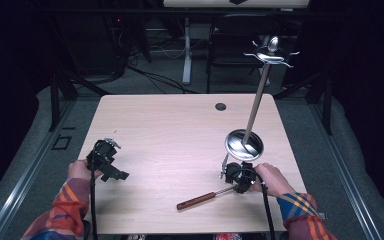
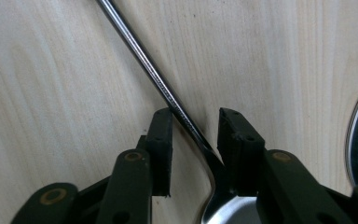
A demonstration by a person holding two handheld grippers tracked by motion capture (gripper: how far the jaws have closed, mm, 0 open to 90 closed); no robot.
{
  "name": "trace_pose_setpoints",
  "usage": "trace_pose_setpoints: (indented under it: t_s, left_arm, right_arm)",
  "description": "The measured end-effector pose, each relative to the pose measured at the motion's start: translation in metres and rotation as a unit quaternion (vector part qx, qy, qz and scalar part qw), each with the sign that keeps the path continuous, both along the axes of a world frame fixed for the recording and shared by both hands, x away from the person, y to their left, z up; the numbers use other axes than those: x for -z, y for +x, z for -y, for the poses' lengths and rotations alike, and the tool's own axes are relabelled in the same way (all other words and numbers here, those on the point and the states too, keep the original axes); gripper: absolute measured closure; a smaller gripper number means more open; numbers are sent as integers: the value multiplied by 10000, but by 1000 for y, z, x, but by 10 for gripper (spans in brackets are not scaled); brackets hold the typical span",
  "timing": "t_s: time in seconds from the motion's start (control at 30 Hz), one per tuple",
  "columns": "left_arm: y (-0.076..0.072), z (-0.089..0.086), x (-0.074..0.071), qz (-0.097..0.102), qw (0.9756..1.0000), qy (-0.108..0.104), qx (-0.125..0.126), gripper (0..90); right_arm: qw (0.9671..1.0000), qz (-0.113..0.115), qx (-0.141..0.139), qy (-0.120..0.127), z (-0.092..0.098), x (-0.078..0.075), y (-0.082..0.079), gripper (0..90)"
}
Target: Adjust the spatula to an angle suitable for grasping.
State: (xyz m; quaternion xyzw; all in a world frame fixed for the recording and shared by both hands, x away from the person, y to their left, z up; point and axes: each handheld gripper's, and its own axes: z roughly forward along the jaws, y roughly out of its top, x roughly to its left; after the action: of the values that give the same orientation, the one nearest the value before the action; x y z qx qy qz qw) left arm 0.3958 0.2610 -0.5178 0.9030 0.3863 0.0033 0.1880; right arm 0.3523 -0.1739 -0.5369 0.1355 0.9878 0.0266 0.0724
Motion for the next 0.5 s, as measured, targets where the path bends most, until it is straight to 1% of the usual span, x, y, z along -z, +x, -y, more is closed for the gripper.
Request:
trace_pose_setpoints:
  t_s: [0.03, 0.2, 0.5]
  left_arm:
    - [0, 0, 0, 2, 10000, -1, -2, 38]
    - [0, 0, 0, 2, 10000, 4, -2, 38]
    - [0, 0, 0, 2, 10000, 8, -2, 38]
  right_arm:
    - [10000, 8, -24, 6, 0, 0, 0, 698]
    - [9998, 150, -104, -36, 0, 1, -2, 724]
    - [9996, 263, -16, -82, 2, 1, -2, 782]
